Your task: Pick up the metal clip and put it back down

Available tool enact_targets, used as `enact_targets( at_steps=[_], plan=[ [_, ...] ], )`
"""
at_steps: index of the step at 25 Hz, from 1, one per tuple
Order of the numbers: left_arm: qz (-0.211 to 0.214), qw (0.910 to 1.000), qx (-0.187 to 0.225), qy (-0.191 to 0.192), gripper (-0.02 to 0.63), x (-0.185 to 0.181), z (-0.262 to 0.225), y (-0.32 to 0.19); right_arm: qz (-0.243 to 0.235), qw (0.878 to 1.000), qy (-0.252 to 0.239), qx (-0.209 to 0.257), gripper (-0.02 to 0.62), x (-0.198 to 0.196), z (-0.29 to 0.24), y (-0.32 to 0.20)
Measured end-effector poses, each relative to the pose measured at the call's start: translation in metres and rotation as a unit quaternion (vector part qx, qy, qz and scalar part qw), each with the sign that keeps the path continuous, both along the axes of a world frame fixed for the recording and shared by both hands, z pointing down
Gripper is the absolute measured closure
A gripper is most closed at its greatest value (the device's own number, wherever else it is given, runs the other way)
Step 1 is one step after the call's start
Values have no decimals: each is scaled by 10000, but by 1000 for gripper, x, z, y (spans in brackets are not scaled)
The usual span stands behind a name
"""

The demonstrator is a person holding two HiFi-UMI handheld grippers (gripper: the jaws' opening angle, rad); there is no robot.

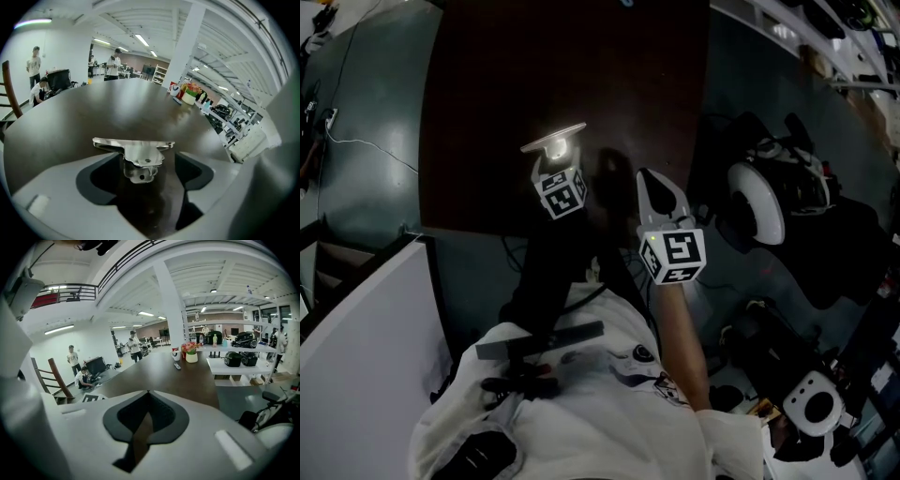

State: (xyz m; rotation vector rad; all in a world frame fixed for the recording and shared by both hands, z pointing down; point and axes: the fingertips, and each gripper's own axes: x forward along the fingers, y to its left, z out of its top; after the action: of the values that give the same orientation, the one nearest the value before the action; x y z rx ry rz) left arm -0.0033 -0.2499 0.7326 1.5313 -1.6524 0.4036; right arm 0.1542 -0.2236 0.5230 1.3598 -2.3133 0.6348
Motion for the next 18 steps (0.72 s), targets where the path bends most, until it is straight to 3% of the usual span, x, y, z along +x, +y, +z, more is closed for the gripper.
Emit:
enact_targets(
  at_steps=[9,13,18],
  plan=[
    [-44,9994,-297,-157,259,1,15,-6,144,9998,62,-131,594,15,6,-2],
    [-79,9987,-422,-268,310,-4,17,-4,101,9998,59,-161,594,7,9,-4],
    [-23,9981,-469,-389,310,-4,19,-7,36,9998,80,-200,594,0,12,-6]
  ],
)
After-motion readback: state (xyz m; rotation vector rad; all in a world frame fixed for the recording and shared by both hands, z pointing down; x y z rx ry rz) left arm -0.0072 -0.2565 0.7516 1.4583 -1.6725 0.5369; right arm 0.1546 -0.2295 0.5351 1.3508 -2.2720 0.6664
